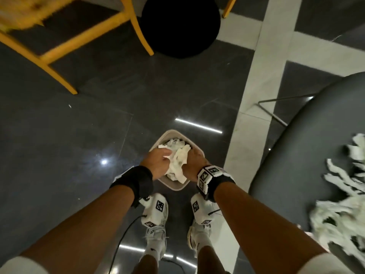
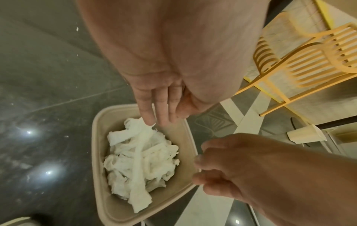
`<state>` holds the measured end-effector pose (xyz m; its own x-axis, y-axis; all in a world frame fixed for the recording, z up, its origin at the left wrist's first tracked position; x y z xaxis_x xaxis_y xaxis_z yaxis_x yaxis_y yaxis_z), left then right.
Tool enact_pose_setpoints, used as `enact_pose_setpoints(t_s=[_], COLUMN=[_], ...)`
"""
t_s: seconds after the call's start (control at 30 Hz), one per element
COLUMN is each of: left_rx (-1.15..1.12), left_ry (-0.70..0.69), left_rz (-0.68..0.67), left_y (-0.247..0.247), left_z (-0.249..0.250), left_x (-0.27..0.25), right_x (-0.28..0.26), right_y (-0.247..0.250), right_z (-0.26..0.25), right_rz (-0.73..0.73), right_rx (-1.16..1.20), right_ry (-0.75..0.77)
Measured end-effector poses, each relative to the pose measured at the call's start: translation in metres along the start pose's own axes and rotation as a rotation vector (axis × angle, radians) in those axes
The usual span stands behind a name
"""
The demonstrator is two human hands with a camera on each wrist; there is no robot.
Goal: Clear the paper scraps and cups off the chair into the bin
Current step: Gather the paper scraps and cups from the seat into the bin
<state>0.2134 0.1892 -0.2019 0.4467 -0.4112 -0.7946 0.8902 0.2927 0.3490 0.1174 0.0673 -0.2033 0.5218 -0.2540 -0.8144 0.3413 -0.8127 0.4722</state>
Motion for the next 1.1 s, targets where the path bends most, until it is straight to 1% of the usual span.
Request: enact_pose_setpoints(t_s=[0.07,0.13,0.2,0.3,0.37,0.4,0.47,0.57,0.67,0.73,0.8,0.87,1.0,1.1], left_rx=[-0.002,0.044,0.082,0.072,0.081,0.083,0.087,0.121,0.214,0.272,0.344,0.391,0.471,0.539], left_ry=[-0.001,-0.047,-0.074,-0.095,-0.113,-0.117,-0.141,-0.21,-0.28,-0.317,-0.362,-0.409,-0.48,-0.539], left_rz=[0.014,0.036,0.022,0.026,0.011,-0.008,-0.048,-0.113,-0.184,-0.241,-0.282,-0.314,-0.353,-0.367], left_y=[0.012,0.018,0.018,0.011,0.002,-0.004,-0.016,-0.033,-0.053,-0.07,-0.092,-0.116,-0.171,-0.216], left_z=[0.018,0.041,0.065,0.092,0.101,0.104,0.112,0.132,0.145,0.156,0.169,0.182,0.208,0.232], left_x=[-0.025,-0.05,-0.076,-0.101,-0.105,-0.106,-0.11,-0.119,-0.121,-0.125,-0.13,-0.136,-0.148,-0.151], right_x=[-0.04,-0.078,-0.111,-0.15,-0.168,-0.175,-0.188,-0.197,-0.199,-0.215,-0.245,-0.26,-0.269,-0.293], right_y=[0.03,0.062,0.08,0.096,0.1,0.1,0.097,0.087,0.065,0.062,0.074,0.076,0.068,0.087], right_z=[-0.001,0.008,0.027,0.059,0.076,0.083,0.098,0.125,0.169,0.189,0.191,0.21,0.264,0.277], right_rz=[0.016,0.065,0.112,0.193,0.255,0.261,0.272,0.337,0.393,0.429,0.477,0.499,0.507,0.628], right_rx=[0.081,0.172,0.27,0.48,0.631,0.716,0.809,0.82,0.841,0.847,0.889,0.897,0.835,0.688], right_ry=[0.063,0.046,0.023,-0.018,-0.06,-0.088,-0.137,-0.172,-0.266,-0.34,-0.417,-0.481,-0.548,-0.596])
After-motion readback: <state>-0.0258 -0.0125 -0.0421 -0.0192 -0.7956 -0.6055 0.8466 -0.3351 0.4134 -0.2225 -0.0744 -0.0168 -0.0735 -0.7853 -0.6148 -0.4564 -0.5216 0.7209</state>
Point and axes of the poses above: each hand's wrist, its own x-axis towards the middle knuckle, its own y-axis out of the back of the hand, z = x × y, the point moved 1 cm from there along x, towards the middle knuckle, and after that the axes turned 2 degrees about z, right-handed, at the moved point
